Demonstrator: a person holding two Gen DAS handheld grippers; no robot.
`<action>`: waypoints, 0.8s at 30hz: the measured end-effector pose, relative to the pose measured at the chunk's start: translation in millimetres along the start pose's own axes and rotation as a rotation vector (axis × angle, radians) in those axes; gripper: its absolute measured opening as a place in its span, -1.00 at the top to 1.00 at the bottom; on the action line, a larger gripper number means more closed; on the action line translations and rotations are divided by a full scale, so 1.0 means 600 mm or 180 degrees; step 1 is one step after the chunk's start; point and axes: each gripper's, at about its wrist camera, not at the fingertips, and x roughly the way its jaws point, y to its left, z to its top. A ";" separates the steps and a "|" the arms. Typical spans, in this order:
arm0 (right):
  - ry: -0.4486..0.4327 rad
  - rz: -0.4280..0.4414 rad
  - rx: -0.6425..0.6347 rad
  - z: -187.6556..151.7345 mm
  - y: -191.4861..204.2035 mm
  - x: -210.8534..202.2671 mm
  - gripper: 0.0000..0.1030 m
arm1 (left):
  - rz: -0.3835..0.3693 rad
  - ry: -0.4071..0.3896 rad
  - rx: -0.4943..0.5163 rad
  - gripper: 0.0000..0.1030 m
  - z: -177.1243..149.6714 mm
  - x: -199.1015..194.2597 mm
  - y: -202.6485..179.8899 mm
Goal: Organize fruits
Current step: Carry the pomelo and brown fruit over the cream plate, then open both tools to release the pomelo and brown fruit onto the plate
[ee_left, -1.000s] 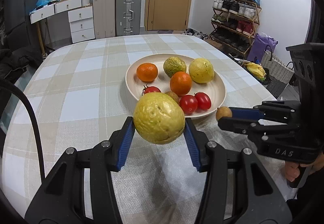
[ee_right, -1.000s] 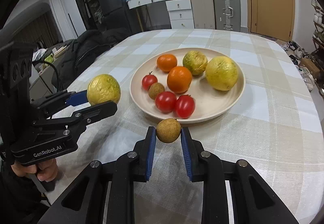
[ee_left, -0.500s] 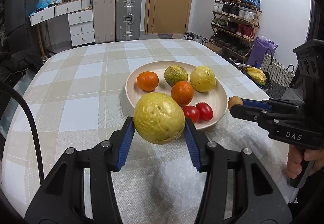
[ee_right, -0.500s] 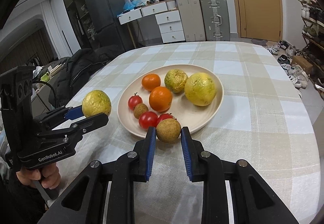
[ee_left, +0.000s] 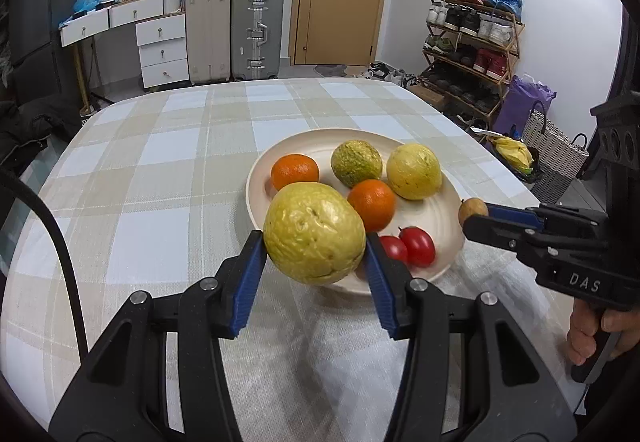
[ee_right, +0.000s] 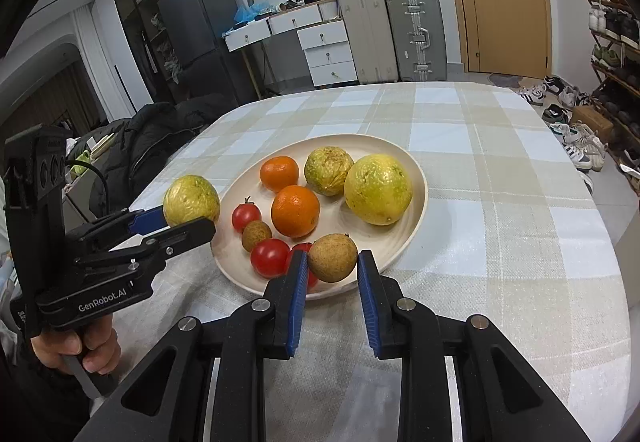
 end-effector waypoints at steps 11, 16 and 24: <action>0.0034 -0.0011 0.0028 0.009 -0.009 0.022 0.50 | 0.0037 0.0063 0.0011 0.09 0.021 0.040 0.003; 0.0088 -0.0059 0.0001 0.011 -0.006 0.030 0.50 | 0.0048 0.0081 0.0043 0.09 0.033 0.062 -0.004; 0.0094 -0.0065 0.0044 0.013 -0.012 0.036 0.50 | 0.0079 0.0097 0.0072 0.09 0.046 0.089 -0.012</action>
